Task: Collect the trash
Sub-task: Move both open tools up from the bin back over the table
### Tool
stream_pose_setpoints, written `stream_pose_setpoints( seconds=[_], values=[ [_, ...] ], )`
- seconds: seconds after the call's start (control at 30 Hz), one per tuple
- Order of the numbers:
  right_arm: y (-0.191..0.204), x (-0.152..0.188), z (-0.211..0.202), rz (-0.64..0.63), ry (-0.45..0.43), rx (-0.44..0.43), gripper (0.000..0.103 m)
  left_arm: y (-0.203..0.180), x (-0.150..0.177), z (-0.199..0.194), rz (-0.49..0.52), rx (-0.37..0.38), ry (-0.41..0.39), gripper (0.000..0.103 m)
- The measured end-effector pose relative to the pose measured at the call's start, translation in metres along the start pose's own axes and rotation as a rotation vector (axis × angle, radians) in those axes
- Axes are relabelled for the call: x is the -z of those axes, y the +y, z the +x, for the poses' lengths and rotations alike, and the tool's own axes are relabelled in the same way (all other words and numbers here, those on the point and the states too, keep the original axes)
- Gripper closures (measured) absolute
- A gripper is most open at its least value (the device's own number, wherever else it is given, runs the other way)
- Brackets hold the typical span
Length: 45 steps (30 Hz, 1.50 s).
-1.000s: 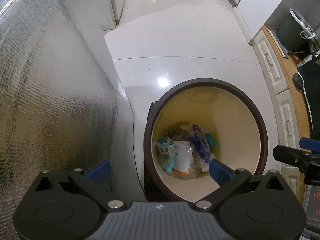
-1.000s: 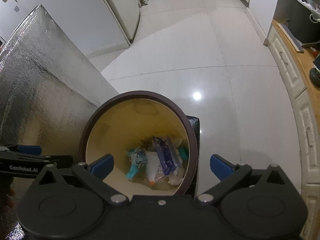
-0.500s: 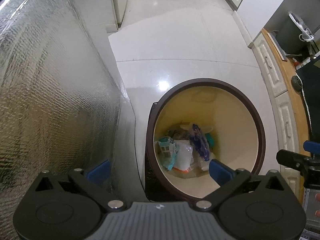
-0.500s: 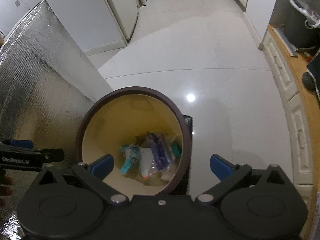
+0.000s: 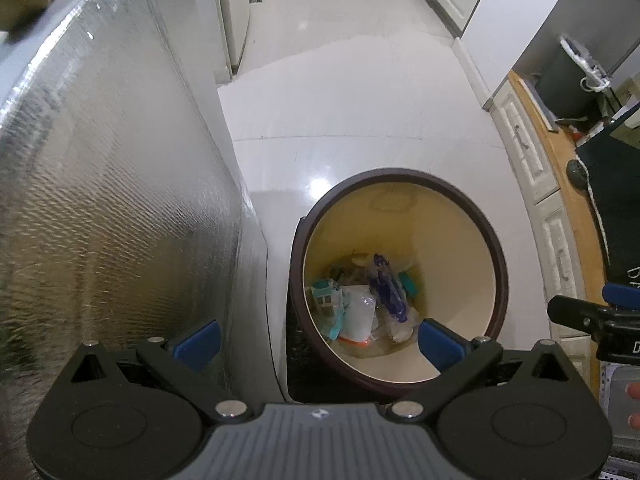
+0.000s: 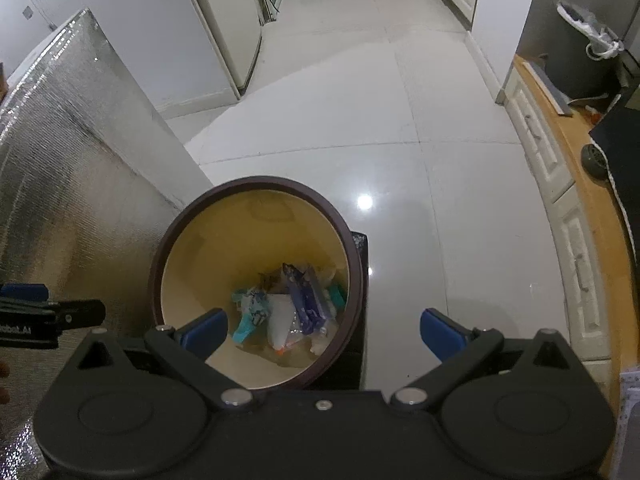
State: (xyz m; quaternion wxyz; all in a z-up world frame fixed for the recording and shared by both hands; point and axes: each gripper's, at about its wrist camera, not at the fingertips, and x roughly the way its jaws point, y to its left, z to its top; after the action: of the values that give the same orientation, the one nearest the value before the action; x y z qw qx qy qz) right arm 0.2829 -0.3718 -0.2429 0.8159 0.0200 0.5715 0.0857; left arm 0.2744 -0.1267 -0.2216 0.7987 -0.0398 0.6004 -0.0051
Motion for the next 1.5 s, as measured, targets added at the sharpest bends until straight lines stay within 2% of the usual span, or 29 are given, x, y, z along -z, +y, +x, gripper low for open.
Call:
stream_pose_setpoints(
  seconds=[0.47,0.97,1.2,1.5],
  values=[
    [0.007,0.017,-0.057,-0.016,-0.051,0.024,0.000,-0.003,0.015,-0.057,0.022,0.038,-0.093,0.000],
    [0.030,0.015,-0.120,-0.070,-0.193,-0.003,0.000,0.007,0.029,-0.135,0.003,0.070,-0.280,0.000],
    [0.058,0.012,-0.144,-0.110,-0.257,-0.026,0.000,0.034,0.040,-0.175,-0.031,0.070,-0.363,0.000],
    [0.113,0.008,-0.166,-0.158,-0.327,-0.068,0.000,0.089,0.056,-0.221,-0.093,0.050,-0.459,0.000]
  ],
)
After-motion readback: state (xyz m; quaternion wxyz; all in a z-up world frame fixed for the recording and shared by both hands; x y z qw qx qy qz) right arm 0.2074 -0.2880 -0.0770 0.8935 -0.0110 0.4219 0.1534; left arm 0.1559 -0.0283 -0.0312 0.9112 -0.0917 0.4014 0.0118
